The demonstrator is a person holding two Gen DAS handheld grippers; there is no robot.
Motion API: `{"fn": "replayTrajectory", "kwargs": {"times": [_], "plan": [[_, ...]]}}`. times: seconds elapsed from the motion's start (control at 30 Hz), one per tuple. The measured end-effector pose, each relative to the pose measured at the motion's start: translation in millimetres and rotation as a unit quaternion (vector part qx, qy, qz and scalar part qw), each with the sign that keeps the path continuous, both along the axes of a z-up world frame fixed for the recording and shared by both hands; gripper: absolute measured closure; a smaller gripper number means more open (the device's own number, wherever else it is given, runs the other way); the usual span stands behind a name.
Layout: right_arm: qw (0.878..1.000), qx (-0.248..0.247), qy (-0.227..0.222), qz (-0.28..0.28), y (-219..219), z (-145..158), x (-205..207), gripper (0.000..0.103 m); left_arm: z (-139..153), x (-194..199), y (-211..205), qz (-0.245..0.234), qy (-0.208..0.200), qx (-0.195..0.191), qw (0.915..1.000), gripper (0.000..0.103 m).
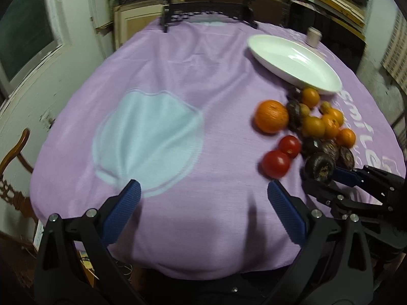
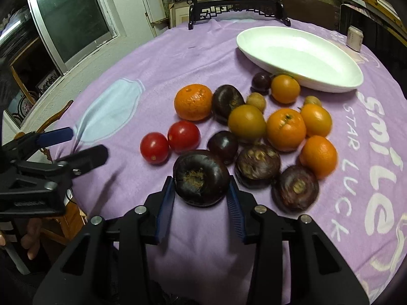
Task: Organize fruits
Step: 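Grasp a dark purple fruit from the cluster with the right gripper, then grasp a red tomato with the left gripper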
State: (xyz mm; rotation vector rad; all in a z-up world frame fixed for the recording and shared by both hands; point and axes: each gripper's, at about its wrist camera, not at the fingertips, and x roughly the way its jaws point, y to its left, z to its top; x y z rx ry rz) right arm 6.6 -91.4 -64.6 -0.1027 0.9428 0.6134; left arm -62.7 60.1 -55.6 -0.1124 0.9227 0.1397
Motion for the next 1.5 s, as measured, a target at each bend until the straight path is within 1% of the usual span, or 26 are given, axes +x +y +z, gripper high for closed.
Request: {"fn": "replayTrajectory", "kwargs": {"times": [0.13, 0.23, 0.37, 0.43, 0.47, 0.5, 0.53, 0.57, 0.6, 0.63, 0.67, 0.7, 0.77, 0.87, 0.93, 1.07, 1.1, 1.13, 1.17, 1.2, 1.3, 1.43, 1.5], "plan": [[1.0, 0.003, 0.001, -0.021, -23, 3, -5, 0.061, -7, 21, -15, -0.029, 0.009, 0.001, 0.9995, 0.002], [0.998, -0.003, -0.008, -0.066, -53, 4, -13, 0.061, -11, 31, -27, -0.05, 0.01, -0.006, 0.9987, 0.002], [0.992, -0.003, -0.015, -0.123, -96, 5, -14, 0.061, -18, 43, -36, -0.062, 0.013, -0.022, 0.9978, 0.003], [0.989, -0.007, -0.011, -0.144, -112, 1, -8, 0.061, -23, 50, -38, -0.07, 0.014, -0.04, 0.9967, 0.011], [0.989, -0.008, -0.008, -0.15, -117, -2, -5, 0.061, -24, 53, -39, -0.071, 0.013, -0.041, 0.9965, 0.016], [0.989, -0.008, -0.003, -0.15, -117, -5, -2, 0.061, -23, 55, -40, -0.071, 0.007, -0.038, 0.9967, 0.02], [0.989, -0.003, -0.001, -0.147, -118, -7, 1, 0.061, -23, 56, -39, -0.077, 0.002, -0.044, 0.9961, 0.026], [0.989, -0.001, -0.004, -0.144, -119, -7, 2, 0.061, -22, 57, -39, -0.077, -0.001, -0.045, 0.996, 0.03], [0.99, -0.003, -0.007, -0.143, -118, -7, 3, 0.061, -21, 57, -38, -0.079, -0.003, -0.05, 0.9956, 0.043], [0.99, -0.004, -0.009, -0.144, -115, -7, 4, 0.06, -20, 56, -37, -0.084, -0.004, -0.06, 0.9946, 0.059], [0.99, -0.002, -0.01, -0.144, -113, -8, 8, 0.056, -19, 55, -36, -0.09, -0.003, -0.071, 0.9934, 0.069], [0.99, 0.004, -0.008, -0.142, -114, -8, 7, 0.048, -19, 54, -37, -0.093, -0.001, -0.073, 0.993, 0.071], [0.99, 0.007, -0.009, -0.14, -111, -7, 6, 0.041, -18, 52, -37, -0.097, -0.002, -0.076, 0.9924, 0.071], [0.99, -0.011, -0.018, -0.14, -105, -7, 7, 0.041, -18, 50, -39, -0.099, -0.003, -0.074, 0.9923, 0.071], [0.989, -0.015, -0.02, -0.143, -105, -7, 10, 0.041, -19, 48, -39, -0.099, -0.004, -0.076, 0.9922, 0.071], [0.987, -0.019, -0.026, -0.158, -107, -8, 18, 0.041, -18, 47, -40, -0.101, -0.007, -0.068, 0.9925, 0.07], [0.987, -0.027, -0.03, -0.158, -105, -9, 19, 0.044, -18, 47, -39, -0.102, -0.007, -0.068, 0.9924, 0.071], [0.985, -0.047, -0.039, -0.159, -102, -9, 19, 0.049, -17, 46, -39, -0.103, -0.007, -0.071, 0.9921, 0.071], [0.984, -0.062, -0.048, -0.158, -100, -9, 17, 0.059, -17, 45, -37, -0.104, -0.007, -0.073, 0.9918, 0.071], [0.985, -0.063, -0.049, -0.156, -99, -8, 17, 0.059, -17, 44, -36, -0.105, -0.007, -0.077, 0.9915, 0.071], [0.986, -0.041, -0.037, -0.157, -104, -6, 17, 0.059, -12, 40, -33, -0.106, -0.008, -0.083, 0.9908, 0.071], [0.988, -0.029, -0.038, -0.146, -103, 5, 17, 0.059, 4, 38, -32, -0.113, -0.024, -0.085, 0.9897, 0.071], [0.99, -0.024, -0.039, -0.132, -99, 12, 23, 0.059, 16, 44, -32, -0.121, -0.032, -0.088, 0.9882, 0.071]]}}
